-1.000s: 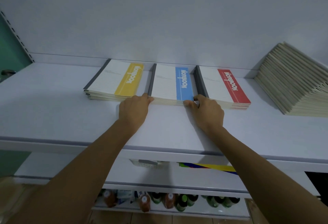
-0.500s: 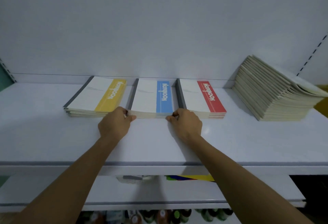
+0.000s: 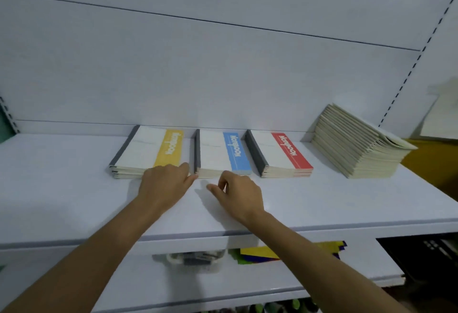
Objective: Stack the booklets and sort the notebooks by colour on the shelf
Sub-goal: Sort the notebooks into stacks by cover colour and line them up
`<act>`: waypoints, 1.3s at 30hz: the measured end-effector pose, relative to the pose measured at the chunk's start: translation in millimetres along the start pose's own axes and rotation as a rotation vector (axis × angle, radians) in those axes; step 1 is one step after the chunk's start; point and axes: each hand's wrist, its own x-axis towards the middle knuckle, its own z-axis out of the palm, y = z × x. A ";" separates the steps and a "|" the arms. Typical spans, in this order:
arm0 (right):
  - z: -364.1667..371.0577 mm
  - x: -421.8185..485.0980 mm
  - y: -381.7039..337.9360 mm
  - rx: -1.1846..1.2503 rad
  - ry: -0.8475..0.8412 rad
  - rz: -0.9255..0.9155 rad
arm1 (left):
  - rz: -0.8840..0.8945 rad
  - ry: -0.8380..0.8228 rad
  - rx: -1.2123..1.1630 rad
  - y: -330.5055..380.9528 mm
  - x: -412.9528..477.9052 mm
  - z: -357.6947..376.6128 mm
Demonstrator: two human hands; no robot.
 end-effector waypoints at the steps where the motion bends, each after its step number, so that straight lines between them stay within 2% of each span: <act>1: 6.9 1.8 -16.6 -0.009 0.004 -0.017 | 0.048 0.043 -0.020 -14.2 -5.3 -5.4; 3: 21.5 6.3 -45.8 -0.014 -0.011 -0.001 | 0.123 0.134 -0.075 -50.8 -18.1 -13.7; 6: 41.4 18.0 -75.0 0.014 -0.045 0.071 | 0.077 0.194 -0.101 -115.9 -34.8 -20.5; 11: 57.5 41.0 -84.4 -0.018 -0.093 0.240 | -0.124 -0.086 -0.057 -191.1 -35.7 -4.7; 16: 61.2 54.6 -87.0 -0.123 -0.208 0.206 | -0.017 -0.244 -0.067 -180.9 -12.7 19.3; 19: 65.8 63.9 -87.3 -0.141 -0.176 0.193 | 0.016 -0.224 -0.006 -175.5 -0.7 23.7; 24: 78.8 54.2 -82.0 -0.140 -0.002 0.174 | -0.004 -0.109 -0.160 -178.4 -15.4 36.3; 29: 77.0 58.3 -79.7 -0.047 0.002 0.158 | -0.036 -0.069 -0.185 -174.5 -12.2 37.0; 32: 82.5 54.4 -80.5 -0.105 0.068 0.151 | -0.041 -0.024 -0.187 -171.5 -14.8 33.7; 39: 79.2 57.2 -77.4 -0.078 0.040 0.126 | -0.072 0.000 -0.226 -172.9 -15.9 36.8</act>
